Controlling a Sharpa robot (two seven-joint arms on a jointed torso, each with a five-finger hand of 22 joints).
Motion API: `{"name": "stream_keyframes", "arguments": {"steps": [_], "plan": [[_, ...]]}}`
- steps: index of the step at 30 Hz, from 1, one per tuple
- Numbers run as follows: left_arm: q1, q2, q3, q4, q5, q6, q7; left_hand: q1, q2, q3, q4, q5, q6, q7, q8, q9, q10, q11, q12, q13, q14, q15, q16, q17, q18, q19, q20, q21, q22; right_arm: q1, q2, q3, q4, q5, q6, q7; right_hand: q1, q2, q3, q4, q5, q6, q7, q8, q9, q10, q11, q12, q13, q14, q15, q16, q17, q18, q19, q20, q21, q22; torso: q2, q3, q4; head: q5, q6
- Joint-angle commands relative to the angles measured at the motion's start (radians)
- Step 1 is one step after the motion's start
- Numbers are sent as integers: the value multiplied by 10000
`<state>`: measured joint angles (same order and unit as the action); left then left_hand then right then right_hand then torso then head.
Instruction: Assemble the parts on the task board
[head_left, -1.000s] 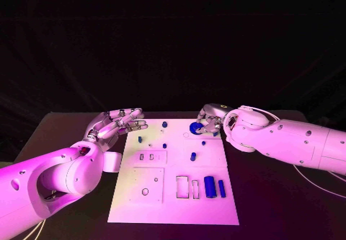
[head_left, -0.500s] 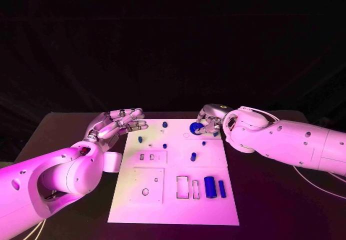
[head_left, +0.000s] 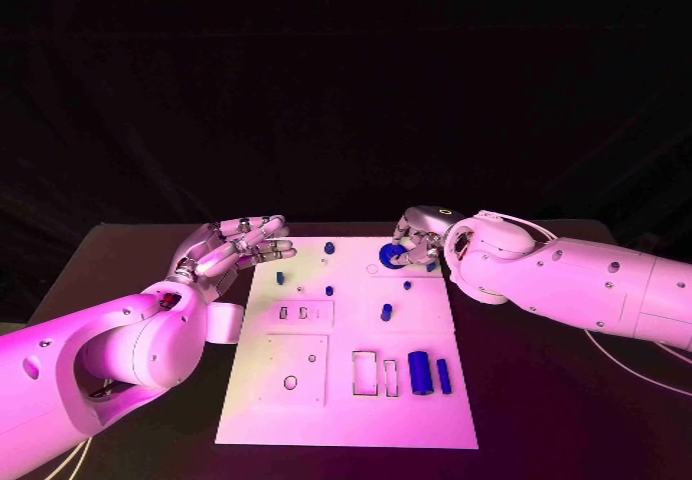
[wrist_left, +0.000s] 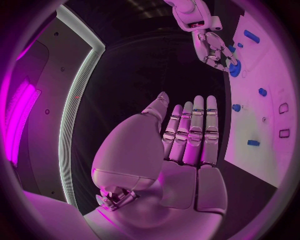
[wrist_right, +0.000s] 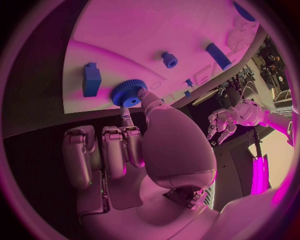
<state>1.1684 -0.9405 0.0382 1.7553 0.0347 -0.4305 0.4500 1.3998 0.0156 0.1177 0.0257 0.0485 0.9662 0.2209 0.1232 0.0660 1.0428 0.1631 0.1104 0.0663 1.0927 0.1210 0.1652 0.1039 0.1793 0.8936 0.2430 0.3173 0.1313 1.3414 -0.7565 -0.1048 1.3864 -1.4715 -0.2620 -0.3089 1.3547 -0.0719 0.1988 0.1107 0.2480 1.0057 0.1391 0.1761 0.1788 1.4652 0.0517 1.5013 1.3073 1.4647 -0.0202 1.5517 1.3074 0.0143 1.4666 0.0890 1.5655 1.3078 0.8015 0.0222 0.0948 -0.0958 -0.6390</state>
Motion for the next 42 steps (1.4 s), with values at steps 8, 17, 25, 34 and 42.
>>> {"name": "stream_keyframes", "arguments": {"steps": [8,17,25,34,42], "plan": [[11,-14,6,35,-61,196,24,-1,-23,29,-62,36,41,58,-43,-8,31,69,-64,-7,32,23,-56,-10,47,-36,23,-32,-15,-48,-50,-21,308,-774,-995,-78,45,118,290,-121,264,488,-256,43,156,648,-185,182,2151,991,-168,56,2313,-143,1042,-164,53,2630,-8,2,3,7,9],[11,-28,6,31,-61,192,26,-1,-23,29,-62,36,41,58,-43,-8,31,69,-64,-7,32,23,-56,-10,47,-36,23,-32,-15,25,-34,-3,972,-1561,-1806,-6,-33,77,308,-108,287,478,-253,0,154,671,-185,205,2175,992,-172,57,2316,-143,1042,-174,53,2630,-3,-5,7,25,41],[11,-21,6,24,-61,200,34,-1,-23,29,-62,36,41,58,-43,-8,31,69,-64,-7,32,23,-56,-10,47,-36,23,-32,-15,51,588,-6,1102,-1972,-1958,-29,-60,68,336,-109,319,507,-263,-11,160,685,-192,221,2190,992,-178,57,2315,-143,1042,-180,53,2630,2,-7,11,56,46],[11,-3,6,9,-61,210,32,-1,-23,29,-62,36,41,58,-43,-8,31,69,-64,-7,32,23,-56,-10,47,-36,23,-32,-15,-61,1403,-54,556,-2035,-1881,-45,-76,70,354,-107,335,521,-268,-17,163,681,-195,214,2185,991,-181,54,2307,-143,1042,-183,53,2630,7,-2,26,82,43],[11,12,6,18,-61,218,29,-1,-23,29,-62,36,41,58,-43,-8,31,69,-64,-7,32,23,-56,-10,47,-36,23,-32,-15,-260,1963,-79,53,-2040,-1753,-74,-123,58,373,-95,350,511,-261,-48,160,678,-194,207,2179,989,-183,51,2301,-143,1042,-188,53,2630,12,1,23,132,5]]}}
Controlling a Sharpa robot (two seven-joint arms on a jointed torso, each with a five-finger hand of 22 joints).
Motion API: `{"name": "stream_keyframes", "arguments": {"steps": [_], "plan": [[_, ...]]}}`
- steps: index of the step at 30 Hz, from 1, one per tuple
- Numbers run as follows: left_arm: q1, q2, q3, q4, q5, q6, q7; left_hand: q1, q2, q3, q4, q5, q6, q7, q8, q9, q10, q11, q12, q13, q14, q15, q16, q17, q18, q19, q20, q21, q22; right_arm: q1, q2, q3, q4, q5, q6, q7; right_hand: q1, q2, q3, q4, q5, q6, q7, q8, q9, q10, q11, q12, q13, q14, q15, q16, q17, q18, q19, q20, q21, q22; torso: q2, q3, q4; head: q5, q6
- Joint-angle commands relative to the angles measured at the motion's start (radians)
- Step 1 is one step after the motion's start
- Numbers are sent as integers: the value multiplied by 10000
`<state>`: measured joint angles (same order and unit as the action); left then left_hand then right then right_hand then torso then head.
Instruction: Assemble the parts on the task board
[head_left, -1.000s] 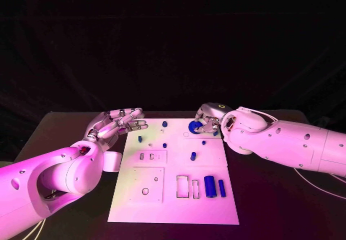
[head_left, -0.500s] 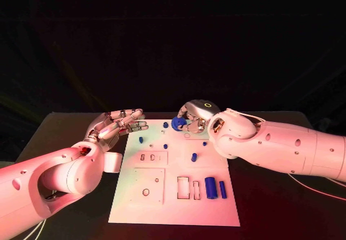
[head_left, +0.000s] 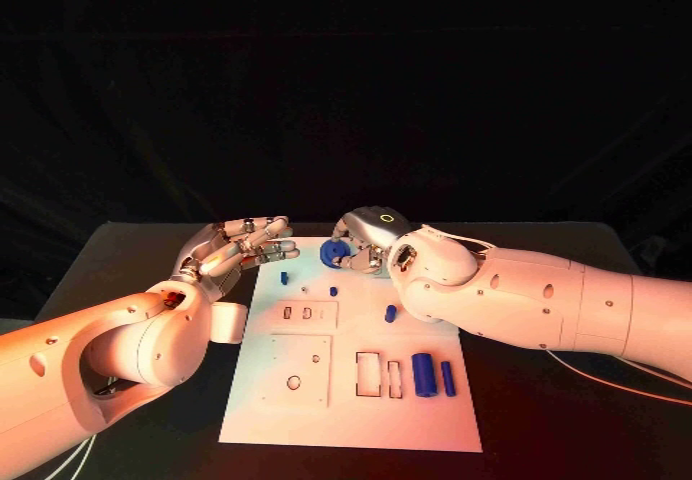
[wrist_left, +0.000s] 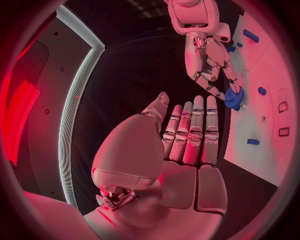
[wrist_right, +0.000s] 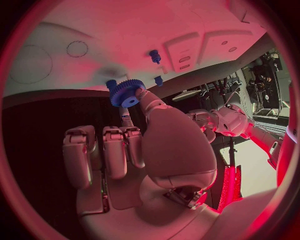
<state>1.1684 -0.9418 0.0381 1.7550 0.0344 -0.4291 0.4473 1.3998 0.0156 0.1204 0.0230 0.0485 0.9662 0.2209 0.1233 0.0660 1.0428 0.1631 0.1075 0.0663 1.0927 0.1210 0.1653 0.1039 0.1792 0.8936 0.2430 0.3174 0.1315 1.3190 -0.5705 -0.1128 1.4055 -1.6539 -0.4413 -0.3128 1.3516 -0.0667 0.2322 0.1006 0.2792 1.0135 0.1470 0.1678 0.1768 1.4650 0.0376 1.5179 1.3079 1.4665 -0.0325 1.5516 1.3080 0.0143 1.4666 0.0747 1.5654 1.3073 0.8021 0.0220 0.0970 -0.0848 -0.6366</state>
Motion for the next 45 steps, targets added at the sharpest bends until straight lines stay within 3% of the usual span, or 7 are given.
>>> {"name": "stream_keyframes", "arguments": {"steps": [1,16,32,45], "plan": [[11,26,7,22,-58,205,55,-1,-23,2,-35,36,41,58,-43,-8,31,69,-34,-7,32,23,-57,-11,48,-36,23,-33,-16,-58,158,-1,-203,-216,62,-37,-97,4,41,7,39,432,-339,32,180,679,-53,41,2174,971,-60,52,2296,-143,1042,-45,54,2635,8,7,0,26,-26],[11,47,7,16,-58,213,50,18,-4,35,-63,36,50,58,-64,-6,38,69,-60,-5,51,22,-85,-9,49,-30,22,-34,-27,-329,652,-19,-758,-183,320,-32,-189,-53,55,22,28,403,-321,-33,172,653,-41,6,2144,969,-55,48,2287,-143,1042,-47,54,2635,-1,10,-11,75,-74],[11,50,7,1,-58,219,35,18,-4,35,-63,36,50,58,-64,-6,38,69,-60,-5,51,22,-85,-9,49,-30,22,-34,-27,-353,857,-21,-1068,-123,299,-50,-728,-418,-21,153,-647,-651,96,-1021,-105,215,328,-550,1679,969,274,50,2292,-143,1042,229,54,2635,-8,1,-16,76,-86],[11,53,7,-14,-58,210,25,18,-4,35,-63,36,50,58,-64,-6,38,69,-60,-5,51,22,-85,-9,49,-30,22,-34,-27,-352,775,-22,-1012,264,595,-21,-1029,-521,-219,332,-756,-907,124,-1041,-192,149,370,-624,1625,969,325,52,2295,-143,1042,300,54,2635,-12,1,-18,79,-90]]}}
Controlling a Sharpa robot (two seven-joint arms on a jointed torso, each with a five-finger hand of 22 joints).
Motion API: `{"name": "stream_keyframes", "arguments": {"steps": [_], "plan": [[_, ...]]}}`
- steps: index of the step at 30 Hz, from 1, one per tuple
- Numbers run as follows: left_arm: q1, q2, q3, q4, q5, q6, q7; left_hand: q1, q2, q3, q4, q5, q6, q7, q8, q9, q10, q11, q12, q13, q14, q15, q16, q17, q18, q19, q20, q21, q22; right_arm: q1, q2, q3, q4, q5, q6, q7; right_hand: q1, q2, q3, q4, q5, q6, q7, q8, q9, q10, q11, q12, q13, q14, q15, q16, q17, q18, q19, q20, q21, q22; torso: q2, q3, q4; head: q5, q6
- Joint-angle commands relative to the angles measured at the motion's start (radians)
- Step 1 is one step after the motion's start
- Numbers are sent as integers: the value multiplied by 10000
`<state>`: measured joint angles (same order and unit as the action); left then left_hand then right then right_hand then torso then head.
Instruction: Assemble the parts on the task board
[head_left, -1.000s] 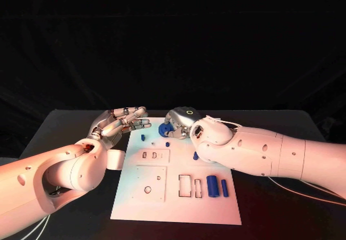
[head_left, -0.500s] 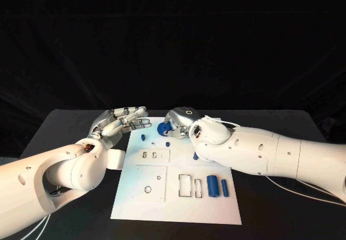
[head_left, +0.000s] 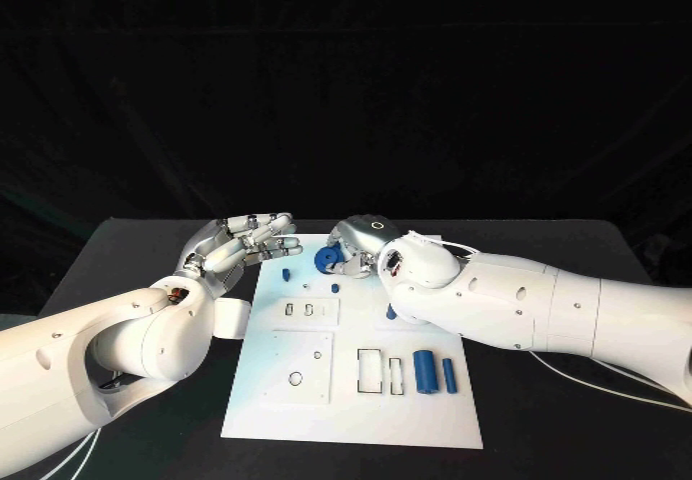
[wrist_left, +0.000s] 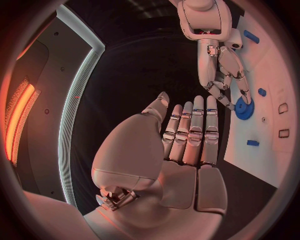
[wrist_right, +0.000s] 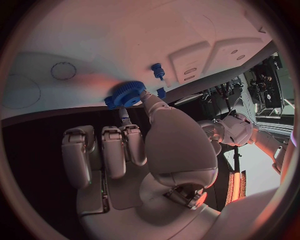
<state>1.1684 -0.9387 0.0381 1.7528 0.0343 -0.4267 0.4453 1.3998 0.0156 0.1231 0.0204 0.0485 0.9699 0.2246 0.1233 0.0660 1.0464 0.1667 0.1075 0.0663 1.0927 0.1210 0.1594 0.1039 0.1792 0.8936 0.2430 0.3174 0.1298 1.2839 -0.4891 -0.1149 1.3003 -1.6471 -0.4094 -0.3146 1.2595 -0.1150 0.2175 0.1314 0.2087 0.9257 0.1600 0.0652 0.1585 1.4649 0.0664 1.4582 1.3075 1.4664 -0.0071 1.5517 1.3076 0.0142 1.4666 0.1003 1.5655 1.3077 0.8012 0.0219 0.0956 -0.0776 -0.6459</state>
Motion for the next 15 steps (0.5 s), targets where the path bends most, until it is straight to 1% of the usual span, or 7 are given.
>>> {"name": "stream_keyframes", "arguments": {"steps": [1,5,8,11,15], "plan": [[10,22,7,7,-57,185,45,17,-4,8,-36,36,13,21,-64,-6,2,33,-60,-5,51,22,-26,-9,50,-30,22,-34,-10,-2,-60,0,55,271,311,5,-150,-26,-90,57,-39,10,-10,3,-3,165,80,-8,1645,970,70,52,2300,-142,1042,47,53,2631,-5,2,-2,9,3],[10,16,7,9,-57,179,44,17,-5,11,-40,35,14,22,-68,-6,4,33,-64,-5,54,22,-31,-9,50,-29,22,-35,-12,-2,-112,-1,82,541,485,43,-319,33,-151,185,49,117,-23,27,7,212,71,51,1697,972,63,58,2312,-142,1042,48,53,2631,2,5,-12,32,-1],[10,16,7,9,-57,179,44,16,-7,17,-48,35,17,24,-76,-6,7,34,-74,-5,60,22,-43,-8,50,-27,22,-36,-16,-2,-116,-2,59,725,607,49,-526,94,-219,339,113,161,-32,18,5,226,66,69,1714,974,58,61,2319,-142,1042,44,53,2631,0,6,-3,29,-9],[10,17,7,6,-57,189,46,15,-7,17,-48,35,16,24,-77,-6,7,34,-74,-5,60,22,-43,-8,50,-27,22,-36,-16,-1,-110,-2,13,897,670,-9,-859,249,-265,616,547,190,-49,6,-4,235,54,83,1729,976,48,66,2329,-142,1042,36,53,2631,-4,5,-1,2,-22],[10,15,7,7,-57,191,49,15,-10,18,-53,35,16,24,-80,-6,8,35,-78,-5,62,23,-48,-8,50,-27,22,-36,-18,0,-145,-2,-1,1002,632,-55,-906,282,-263,665,646,190,-49,1,-8,254,51,107,1751,978,45,69,2337,-142,1042,33,53,2631,4,9,-2,12,-20]]}}
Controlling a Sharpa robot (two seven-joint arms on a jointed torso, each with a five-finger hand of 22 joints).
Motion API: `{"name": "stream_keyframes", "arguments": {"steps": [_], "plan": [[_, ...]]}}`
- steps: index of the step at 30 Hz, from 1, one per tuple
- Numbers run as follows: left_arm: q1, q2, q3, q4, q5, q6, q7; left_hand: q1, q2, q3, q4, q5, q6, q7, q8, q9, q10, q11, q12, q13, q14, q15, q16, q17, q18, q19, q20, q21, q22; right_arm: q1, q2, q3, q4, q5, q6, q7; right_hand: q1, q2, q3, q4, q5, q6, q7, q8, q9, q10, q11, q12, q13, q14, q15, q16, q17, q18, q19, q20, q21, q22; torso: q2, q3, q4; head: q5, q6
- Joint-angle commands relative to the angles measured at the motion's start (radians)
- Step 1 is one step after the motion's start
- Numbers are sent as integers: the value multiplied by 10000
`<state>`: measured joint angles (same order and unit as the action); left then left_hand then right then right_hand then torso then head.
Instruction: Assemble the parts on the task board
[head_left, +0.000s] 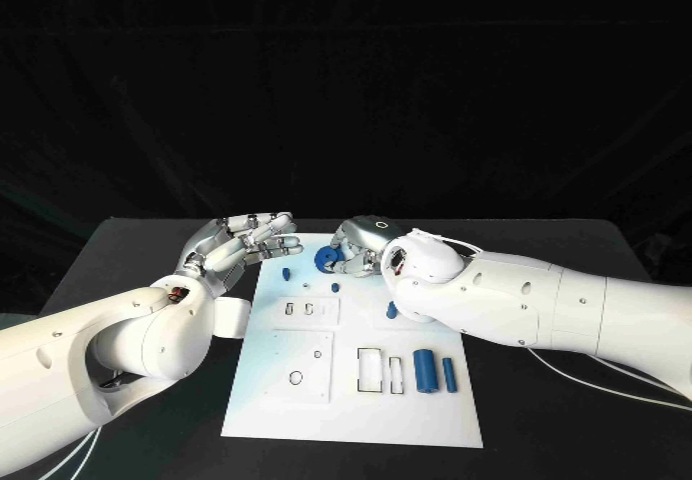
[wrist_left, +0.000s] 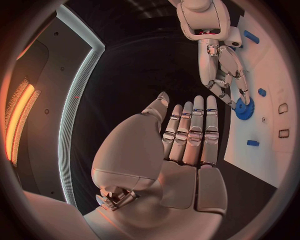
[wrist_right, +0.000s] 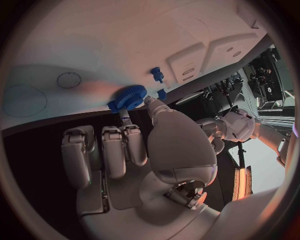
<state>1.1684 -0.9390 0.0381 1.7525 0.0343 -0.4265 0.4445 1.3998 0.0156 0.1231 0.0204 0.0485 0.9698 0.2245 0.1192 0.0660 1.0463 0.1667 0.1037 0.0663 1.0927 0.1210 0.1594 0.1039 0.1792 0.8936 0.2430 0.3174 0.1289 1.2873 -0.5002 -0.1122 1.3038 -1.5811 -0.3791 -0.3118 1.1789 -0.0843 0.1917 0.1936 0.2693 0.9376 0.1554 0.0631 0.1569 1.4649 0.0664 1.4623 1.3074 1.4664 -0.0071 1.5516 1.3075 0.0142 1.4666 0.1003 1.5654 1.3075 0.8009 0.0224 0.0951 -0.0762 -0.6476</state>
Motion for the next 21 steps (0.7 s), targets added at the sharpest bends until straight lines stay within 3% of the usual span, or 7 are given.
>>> {"name": "stream_keyframes", "arguments": {"steps": [1,14,17,21], "plan": [[10,16,7,10,-57,187,58,16,-10,18,-53,35,16,25,-39,-7,8,35,-39,-5,62,23,-48,-9,49,-27,22,-36,-9,-33,-49,-29,-26,353,299,-87,-100,-25,-5,44,40,71,-3,21,7,259,52,72,1757,978,46,69,2339,-142,1042,34,54,2633,4,0,1,1,-3],[11,1,7,-10,-57,182,67,16,-10,18,-53,35,16,25,-39,-7,8,35,-39,-5,62,23,-48,-9,49,-27,22,-36,-9,-33,-447,-29,344,375,-227,-20,2,-40,35,-21,120,112,-15,31,8,347,41,182,1852,984,37,81,2367,-142,1042,27,54,2633,-28,10,-50,-21,26],[11,-2,6,-19,-57,182,63,16,-10,18,-53,35,16,25,-39,-7,8,35,-39,-5,62,23,-48,-9,49,-27,22,-36,-9,-32,-661,-28,575,373,-707,96,51,-42,57,-53,152,145,-21,40,11,368,35,207,1873,986,31,84,2374,-142,1042,23,54,2633,-33,28,-40,4,24],[11,-14,5,-27,-57,182,61,16,-10,18,-53,35,16,25,-39,-7,8,35,-39,-5,62,23,-48,-9,49,-27,22,-36,-9,13,-1163,-11,1065,521,-1593,435,188,-34,137,-142,230,207,-33,41,11,416,22,261,1920,981,15,75,2350,-142,1042,9,54,2633,-40,11,-53,-20,43]]}}
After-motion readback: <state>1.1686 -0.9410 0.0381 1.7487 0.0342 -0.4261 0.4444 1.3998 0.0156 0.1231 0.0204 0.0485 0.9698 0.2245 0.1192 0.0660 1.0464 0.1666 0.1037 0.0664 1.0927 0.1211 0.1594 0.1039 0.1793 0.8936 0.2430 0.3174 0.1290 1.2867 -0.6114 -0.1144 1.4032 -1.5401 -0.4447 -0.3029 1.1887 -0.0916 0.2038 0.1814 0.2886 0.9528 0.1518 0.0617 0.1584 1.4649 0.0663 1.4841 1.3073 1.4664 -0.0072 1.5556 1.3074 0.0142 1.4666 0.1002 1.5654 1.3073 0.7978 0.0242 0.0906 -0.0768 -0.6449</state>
